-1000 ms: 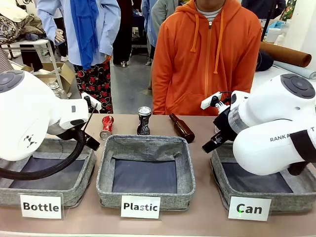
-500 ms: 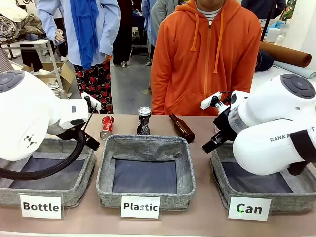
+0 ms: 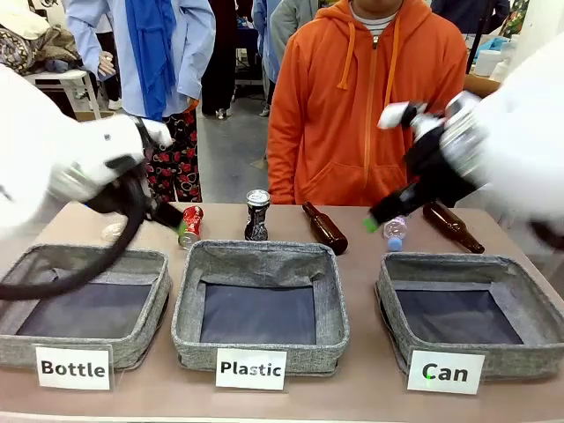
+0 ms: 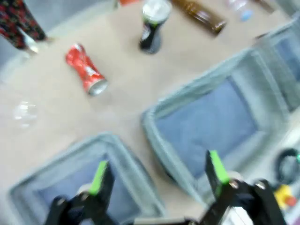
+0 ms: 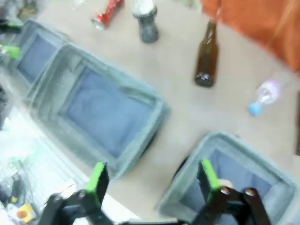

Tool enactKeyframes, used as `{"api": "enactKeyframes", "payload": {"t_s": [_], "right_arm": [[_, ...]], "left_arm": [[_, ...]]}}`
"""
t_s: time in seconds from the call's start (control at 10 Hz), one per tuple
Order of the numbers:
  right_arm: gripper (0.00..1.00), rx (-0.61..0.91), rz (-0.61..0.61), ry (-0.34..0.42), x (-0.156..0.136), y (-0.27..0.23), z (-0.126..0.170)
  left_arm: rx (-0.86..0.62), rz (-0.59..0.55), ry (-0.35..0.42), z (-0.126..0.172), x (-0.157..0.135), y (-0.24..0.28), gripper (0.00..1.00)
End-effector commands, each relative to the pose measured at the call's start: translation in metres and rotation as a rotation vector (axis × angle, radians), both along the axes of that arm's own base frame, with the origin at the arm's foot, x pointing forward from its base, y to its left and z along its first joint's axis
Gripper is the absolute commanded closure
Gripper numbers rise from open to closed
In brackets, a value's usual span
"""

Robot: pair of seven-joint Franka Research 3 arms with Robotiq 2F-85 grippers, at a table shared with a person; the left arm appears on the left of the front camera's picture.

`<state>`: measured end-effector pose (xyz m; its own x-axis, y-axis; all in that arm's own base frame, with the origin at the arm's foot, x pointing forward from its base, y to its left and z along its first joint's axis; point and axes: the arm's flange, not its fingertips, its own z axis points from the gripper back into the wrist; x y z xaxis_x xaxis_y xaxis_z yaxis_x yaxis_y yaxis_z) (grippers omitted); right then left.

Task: Sort the can waste into the basket.
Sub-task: Pick up the can waste from the table and place it in the right Fabric basket.

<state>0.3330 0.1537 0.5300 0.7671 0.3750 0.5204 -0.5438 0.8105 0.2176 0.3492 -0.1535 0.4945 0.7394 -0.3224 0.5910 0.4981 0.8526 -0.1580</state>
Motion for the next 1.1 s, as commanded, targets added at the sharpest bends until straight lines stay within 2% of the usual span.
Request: {"api": "enactKeyframes", "payload": {"t_s": [0.0, 0.1, 0.2, 0.3, 0.4, 0.6, 0.8, 0.9, 1.0], "right_arm": [[0.00, 0.197, -0.121, 0.142, -0.032, -0.075, 0.033], [0.00, 0.303, -0.144, 0.165, -0.045, -0.116, 0.031], [0.00, 0.423, -0.196, 0.176, -0.053, -0.162, 0.021], [0.00, 0.562, -0.272, 0.192, -0.057, -0.209, 0.004], [0.00, 0.716, -0.364, 0.212, -0.059, -0.259, -0.019], [0.00, 0.895, -0.443, 0.242, -0.059, -0.317, -0.059], [0.00, 0.992, -0.503, 0.259, -0.054, -0.337, -0.084], [0.00, 0.976, -0.555, 0.267, -0.054, -0.338, -0.087], [0.00, 0.958, -0.545, 0.262, -0.062, -0.362, -0.074]], "left_arm": [[-0.174, -0.108, 0.093, 0.032, -0.062, 0.071, 0.00], [-0.265, -0.186, 0.126, 0.035, -0.079, 0.108, 0.00], [-0.366, -0.194, 0.116, 0.032, -0.092, 0.146, 0.00], [-0.474, -0.152, 0.094, 0.019, -0.099, 0.194, 0.00], [-0.654, -0.055, 0.099, -0.008, -0.101, 0.249, 0.00], [-0.952, 0.081, 0.112, -0.063, -0.111, 0.301, 0.00], [-1.091, 0.155, 0.152, -0.088, -0.100, 0.301, 0.00], [-1.107, 0.228, 0.160, -0.086, -0.096, 0.286, 0.00], [-1.032, 0.170, 0.151, -0.062, -0.106, 0.372, 0.00]]}}
